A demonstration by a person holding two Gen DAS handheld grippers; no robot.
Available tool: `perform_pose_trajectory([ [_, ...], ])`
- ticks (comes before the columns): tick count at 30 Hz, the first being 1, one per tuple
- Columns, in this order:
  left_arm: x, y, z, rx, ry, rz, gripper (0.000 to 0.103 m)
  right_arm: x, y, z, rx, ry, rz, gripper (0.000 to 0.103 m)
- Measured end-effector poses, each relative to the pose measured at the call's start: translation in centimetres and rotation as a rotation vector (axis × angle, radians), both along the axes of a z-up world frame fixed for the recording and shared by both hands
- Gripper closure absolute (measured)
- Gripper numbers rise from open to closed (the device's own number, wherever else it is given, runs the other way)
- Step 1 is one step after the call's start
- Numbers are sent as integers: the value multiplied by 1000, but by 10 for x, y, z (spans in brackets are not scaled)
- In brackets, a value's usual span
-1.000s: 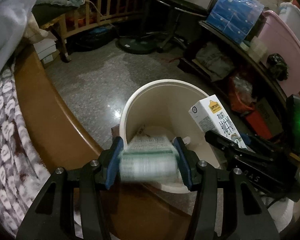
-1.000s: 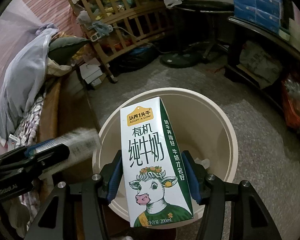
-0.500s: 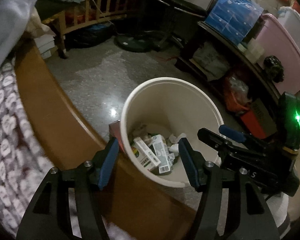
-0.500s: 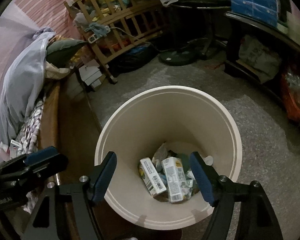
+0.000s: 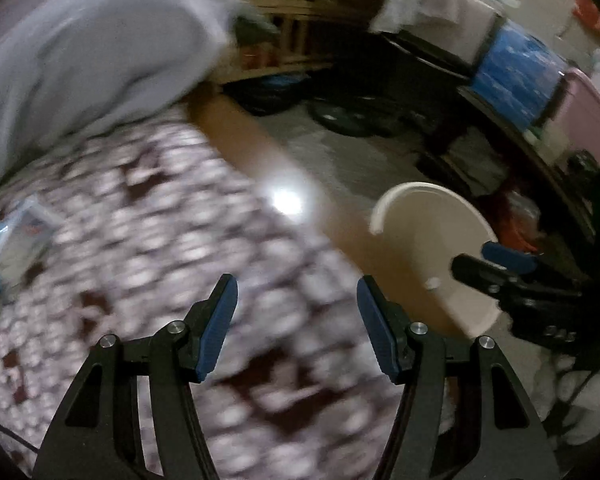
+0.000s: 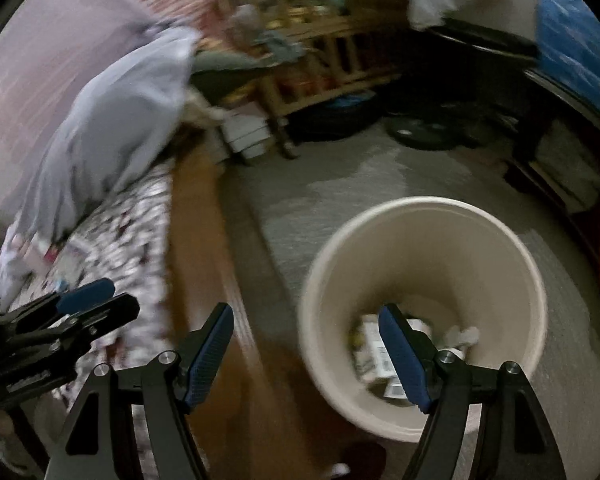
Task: Collect trash
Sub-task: 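Move both open grippers back over the remaining trash on the bed, then grasp the blue snack packet with the left gripper while the right grasps the white medicine box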
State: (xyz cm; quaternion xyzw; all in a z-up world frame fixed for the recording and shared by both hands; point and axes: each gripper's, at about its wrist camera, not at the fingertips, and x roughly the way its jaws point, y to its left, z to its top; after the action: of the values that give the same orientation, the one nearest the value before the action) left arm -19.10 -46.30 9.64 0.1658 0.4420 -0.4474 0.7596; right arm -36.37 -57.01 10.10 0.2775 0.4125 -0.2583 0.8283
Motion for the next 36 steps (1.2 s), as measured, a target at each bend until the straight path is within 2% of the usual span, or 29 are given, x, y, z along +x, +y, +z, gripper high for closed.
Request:
perform_pose_trajectory([
  [7,72,91,0,46,-43,188,42,74,58,7,28,-39,210,30],
  [14,157,177,0,87,-88,402,42,170,118,6,12,-17,409,30],
  [18,210,192,4,72,-99,503,42,202,137,7,16,-28,450,30],
  [21,251,183,-6,109,-122,563,42,214,147,3,26,-28,464,30],
  [24,270,167,-26,191,-109,537,44,215,149,-1,31,-16,464,30],
  [25,266,163,-34,209,-81,505,50,213,147,-3,30,-8,460,30],
  [30,209,158,-48,132,52,322,51,200,124,-7,31,12,411,30],
  [33,185,161,-44,104,95,235,52,202,116,-9,52,5,394,30],
  [34,180,166,-39,84,99,221,52,204,116,-10,64,1,394,30],
  [36,179,175,-29,78,45,226,52,208,122,-10,106,-17,410,30],
])
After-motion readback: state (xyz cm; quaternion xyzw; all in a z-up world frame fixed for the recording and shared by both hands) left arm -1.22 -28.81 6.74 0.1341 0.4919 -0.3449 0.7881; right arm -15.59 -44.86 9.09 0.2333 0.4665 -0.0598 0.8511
